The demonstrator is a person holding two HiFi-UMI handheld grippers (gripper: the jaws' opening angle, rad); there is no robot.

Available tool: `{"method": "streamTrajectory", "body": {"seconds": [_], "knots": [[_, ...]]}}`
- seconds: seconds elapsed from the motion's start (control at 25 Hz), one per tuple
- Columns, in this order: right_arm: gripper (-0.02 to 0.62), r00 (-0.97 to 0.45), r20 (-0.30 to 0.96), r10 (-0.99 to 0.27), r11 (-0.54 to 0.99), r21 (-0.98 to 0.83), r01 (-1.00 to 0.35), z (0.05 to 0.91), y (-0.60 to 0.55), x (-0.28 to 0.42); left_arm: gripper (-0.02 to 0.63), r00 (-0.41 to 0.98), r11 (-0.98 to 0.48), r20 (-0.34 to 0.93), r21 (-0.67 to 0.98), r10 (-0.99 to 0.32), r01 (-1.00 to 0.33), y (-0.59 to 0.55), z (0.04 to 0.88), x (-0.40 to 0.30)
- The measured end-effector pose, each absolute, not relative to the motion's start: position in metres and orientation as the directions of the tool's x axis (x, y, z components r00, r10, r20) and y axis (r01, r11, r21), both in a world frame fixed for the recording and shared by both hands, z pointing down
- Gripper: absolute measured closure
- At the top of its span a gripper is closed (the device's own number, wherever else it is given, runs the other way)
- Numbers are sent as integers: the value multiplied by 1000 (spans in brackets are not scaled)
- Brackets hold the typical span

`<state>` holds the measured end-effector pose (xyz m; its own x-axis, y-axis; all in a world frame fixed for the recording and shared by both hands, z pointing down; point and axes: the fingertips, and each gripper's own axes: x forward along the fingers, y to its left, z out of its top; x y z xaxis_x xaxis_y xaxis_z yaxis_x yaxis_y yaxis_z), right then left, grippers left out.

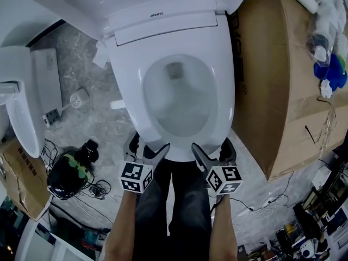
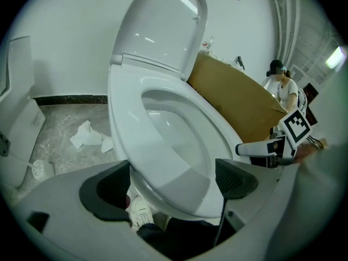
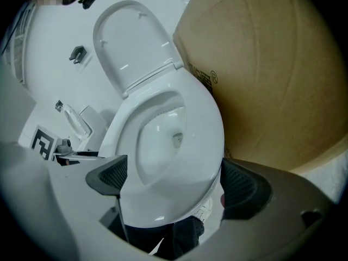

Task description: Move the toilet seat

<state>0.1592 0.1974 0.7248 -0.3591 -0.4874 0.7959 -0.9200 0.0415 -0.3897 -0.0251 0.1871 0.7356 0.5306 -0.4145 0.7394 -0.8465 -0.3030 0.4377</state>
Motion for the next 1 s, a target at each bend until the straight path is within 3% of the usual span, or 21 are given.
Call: {"method": "streamTrajectory", "body": {"seconds": [1.0], "knots": [[94, -357, 692, -628, 97, -385, -918, 613, 180, 156, 121, 558, -265, 629, 503, -541, -823, 171, 638, -34]]}}
